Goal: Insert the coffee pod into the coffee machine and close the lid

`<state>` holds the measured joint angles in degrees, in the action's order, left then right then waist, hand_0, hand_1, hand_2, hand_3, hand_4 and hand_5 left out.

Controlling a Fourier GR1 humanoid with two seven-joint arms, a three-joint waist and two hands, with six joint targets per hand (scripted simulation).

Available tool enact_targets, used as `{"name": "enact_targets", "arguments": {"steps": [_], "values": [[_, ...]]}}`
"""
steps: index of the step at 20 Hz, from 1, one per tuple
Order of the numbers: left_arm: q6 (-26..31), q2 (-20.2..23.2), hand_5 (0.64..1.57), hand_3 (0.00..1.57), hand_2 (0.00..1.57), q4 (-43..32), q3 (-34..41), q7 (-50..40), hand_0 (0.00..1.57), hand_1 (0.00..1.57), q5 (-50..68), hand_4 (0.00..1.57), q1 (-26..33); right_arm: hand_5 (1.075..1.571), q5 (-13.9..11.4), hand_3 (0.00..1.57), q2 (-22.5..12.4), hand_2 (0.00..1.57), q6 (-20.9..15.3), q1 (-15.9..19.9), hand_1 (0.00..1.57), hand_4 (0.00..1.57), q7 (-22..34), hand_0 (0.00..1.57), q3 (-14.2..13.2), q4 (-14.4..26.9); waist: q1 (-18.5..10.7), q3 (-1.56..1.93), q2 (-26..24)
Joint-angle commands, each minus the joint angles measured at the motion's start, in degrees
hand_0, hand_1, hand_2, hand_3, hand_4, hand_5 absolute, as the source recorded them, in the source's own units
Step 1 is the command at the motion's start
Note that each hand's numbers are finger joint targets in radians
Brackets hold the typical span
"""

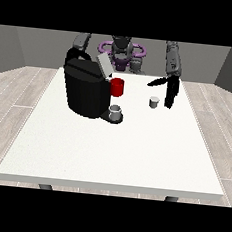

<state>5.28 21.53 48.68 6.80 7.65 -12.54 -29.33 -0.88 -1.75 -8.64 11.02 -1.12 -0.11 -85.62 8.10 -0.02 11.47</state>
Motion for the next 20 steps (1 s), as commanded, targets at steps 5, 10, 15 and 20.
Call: {"name": "enact_targets", "arguments": {"steps": [5,10,15,20], "values": [[-0.45,0.83,1.571,0.43,0.78,-7.53,-0.22,-0.9,0.7,0.7,-3.92,0.0,-3.72,1.571,-0.83,0.0,0.22,0.0,-0.92,1.47,0.0,0.39,-1.26,0.0,-0.9,4.33,-0.49,0.01,-0.2],[-6.17,0.51,1.571,0.49,0.76,-10.66,-2.51,2.85,0.63,0.63,-9.21,0.0,-3.75,1.571,0.3,0.0,-0.08,0.0,0.22,4.04,0.0,0.43,2.81,0.0,-0.26,0.46,2.3,-0.02,2.36],[-3.13,5.0,1.571,0.45,0.7,-11.84,-3.63,3.25,0.55,0.55,-12.26,0.0,-5.44,1.571,0.4,0.0,-1.21,0.0,0.99,2.85,0.0,0.52,-2.2,0.0,-2.06,4.19,0.87,0.01,2.43],[-12.69,0.54,1.571,0.62,0.85,-12.67,-3.92,4.23,0.72,0.72,-15.23,0.15,-6.49,1.571,0.45,0.0,0.21,0.0,0.21,2.4,0.0,0.52,-2.02,0.0,-1.58,3.99,1.28,0.01,2.04]]}}
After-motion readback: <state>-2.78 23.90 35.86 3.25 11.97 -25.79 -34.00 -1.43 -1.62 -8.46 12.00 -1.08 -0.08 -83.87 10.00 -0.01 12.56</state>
